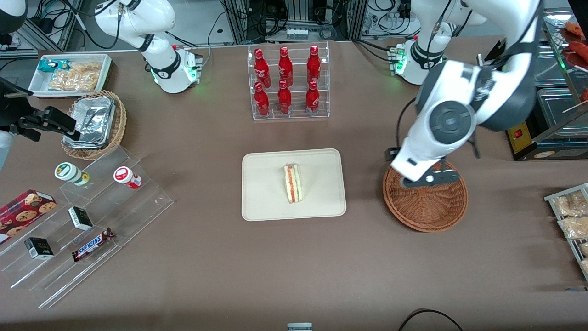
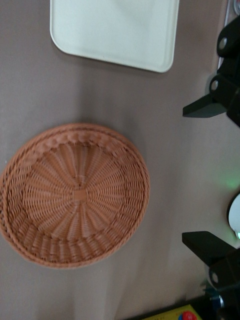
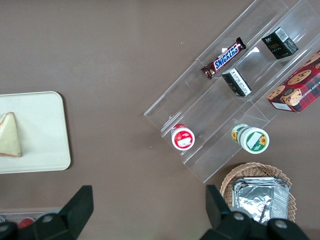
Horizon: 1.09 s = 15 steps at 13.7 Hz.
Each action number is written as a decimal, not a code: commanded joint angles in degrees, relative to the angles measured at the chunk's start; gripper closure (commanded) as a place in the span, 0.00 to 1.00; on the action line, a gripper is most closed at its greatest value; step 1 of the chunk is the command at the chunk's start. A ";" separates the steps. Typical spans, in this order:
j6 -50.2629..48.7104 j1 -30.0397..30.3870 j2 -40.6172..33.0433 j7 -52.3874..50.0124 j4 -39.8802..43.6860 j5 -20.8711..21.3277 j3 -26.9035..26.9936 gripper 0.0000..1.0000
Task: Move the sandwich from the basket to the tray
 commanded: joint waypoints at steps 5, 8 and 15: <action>-8.09 12.40 -9.20 16.18 -2.30 -1.28 -4.13 0.00; -9.85 13.03 -11.14 21.74 -0.98 -1.37 -1.68 0.00; -10.91 13.03 -14.75 26.41 1.57 -2.86 3.69 0.00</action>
